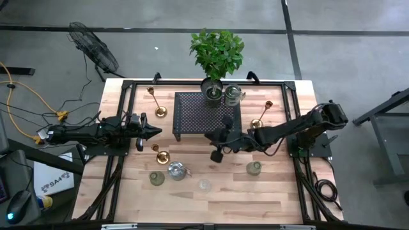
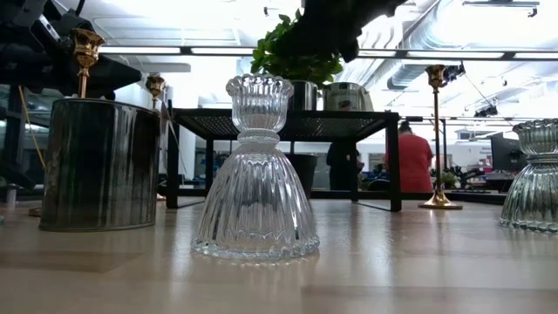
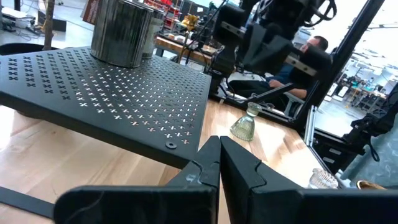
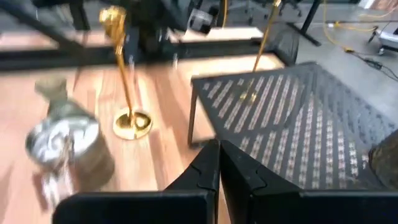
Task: Pick & Place candle stick holders
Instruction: Put the right gold candle holder on the shelf
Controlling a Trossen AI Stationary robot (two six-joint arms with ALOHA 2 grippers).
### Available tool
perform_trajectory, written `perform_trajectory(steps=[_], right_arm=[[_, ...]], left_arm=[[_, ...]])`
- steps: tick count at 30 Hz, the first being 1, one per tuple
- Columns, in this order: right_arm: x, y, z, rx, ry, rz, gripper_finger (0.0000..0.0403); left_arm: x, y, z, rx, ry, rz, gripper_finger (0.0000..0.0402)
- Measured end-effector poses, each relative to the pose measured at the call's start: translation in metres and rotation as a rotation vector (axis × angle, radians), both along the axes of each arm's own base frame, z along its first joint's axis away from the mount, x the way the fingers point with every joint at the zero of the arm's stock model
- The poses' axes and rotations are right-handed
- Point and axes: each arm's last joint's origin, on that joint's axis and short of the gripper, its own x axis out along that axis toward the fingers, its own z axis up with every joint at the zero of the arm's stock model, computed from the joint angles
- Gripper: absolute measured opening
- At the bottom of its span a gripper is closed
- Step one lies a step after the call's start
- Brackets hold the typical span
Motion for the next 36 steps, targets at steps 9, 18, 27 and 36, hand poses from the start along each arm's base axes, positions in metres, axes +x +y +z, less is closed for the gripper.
perform_trajectory(steps=[9, 18, 27, 36], right_arm=[[-0.025, 0.020, -0.004, 0.042, 0.164, 0.030, 0.0004], [-0.077, 0.019, -0.004, 0.339, 0.197, -0.164, 0.0005], [-0.133, -0.004, -0.025, 0.466, 0.132, -0.318, 0.0063], [-0.166, -0.020, -0.031, 0.429, 0.060, -0.438, 0.0190]], left_arm=[[0.000, 0.000, 0.000, 0.000, 0.000, 0.000, 0.0002], [0.000, 0.000, 0.000, 0.000, 0.000, 0.000, 0.0002], [0.000, 0.000, 0.000, 0.000, 0.000, 0.000, 0.0002], [0.000, 0.000, 0.000, 0.000, 0.000, 0.000, 0.0002]])
